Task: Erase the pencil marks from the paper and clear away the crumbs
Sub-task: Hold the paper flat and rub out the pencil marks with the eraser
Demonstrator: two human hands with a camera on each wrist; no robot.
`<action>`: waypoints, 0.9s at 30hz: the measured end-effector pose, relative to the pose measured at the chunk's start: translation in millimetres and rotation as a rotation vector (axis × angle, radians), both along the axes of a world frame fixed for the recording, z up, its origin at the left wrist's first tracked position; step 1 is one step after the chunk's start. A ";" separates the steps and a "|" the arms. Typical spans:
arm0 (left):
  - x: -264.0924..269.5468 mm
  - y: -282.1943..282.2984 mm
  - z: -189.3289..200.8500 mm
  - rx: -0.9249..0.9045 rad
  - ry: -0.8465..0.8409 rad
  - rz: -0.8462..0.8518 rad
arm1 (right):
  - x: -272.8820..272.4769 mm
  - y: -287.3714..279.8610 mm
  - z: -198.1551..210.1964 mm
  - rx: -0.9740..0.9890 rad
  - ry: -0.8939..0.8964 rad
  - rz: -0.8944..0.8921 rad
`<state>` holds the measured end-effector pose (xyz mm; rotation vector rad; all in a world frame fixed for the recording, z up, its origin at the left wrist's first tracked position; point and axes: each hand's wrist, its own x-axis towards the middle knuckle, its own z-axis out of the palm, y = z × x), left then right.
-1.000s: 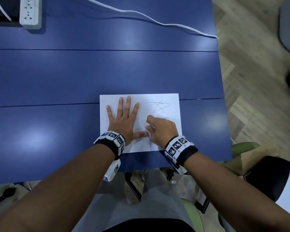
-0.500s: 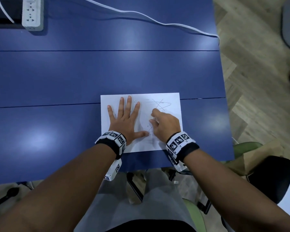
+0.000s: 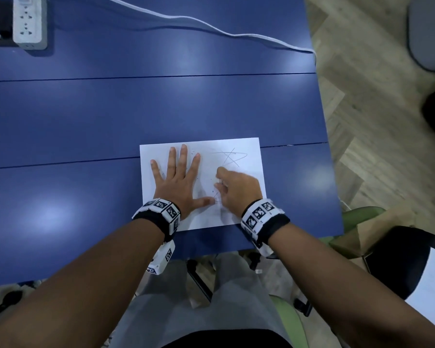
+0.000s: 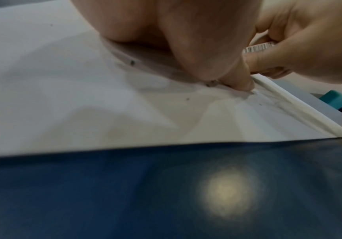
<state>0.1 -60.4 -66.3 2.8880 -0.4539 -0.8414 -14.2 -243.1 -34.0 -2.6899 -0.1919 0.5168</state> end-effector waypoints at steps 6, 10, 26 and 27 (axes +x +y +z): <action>-1.1 0.2 -0.1 0.001 0.004 0.001 | -1.4 -0.8 -0.2 0.004 -0.001 0.021; 0.0 -1.8 0.9 -0.010 0.003 0.014 | 6.3 -4.2 -0.2 -0.011 -0.013 0.043; -3.1 1.1 -3.3 -0.034 -0.052 0.005 | 14.0 -8.8 -2.6 0.015 0.022 -0.098; -3.4 3.0 -4.8 -0.042 -0.073 -0.005 | 13.5 -8.1 -2.4 0.020 0.019 -0.108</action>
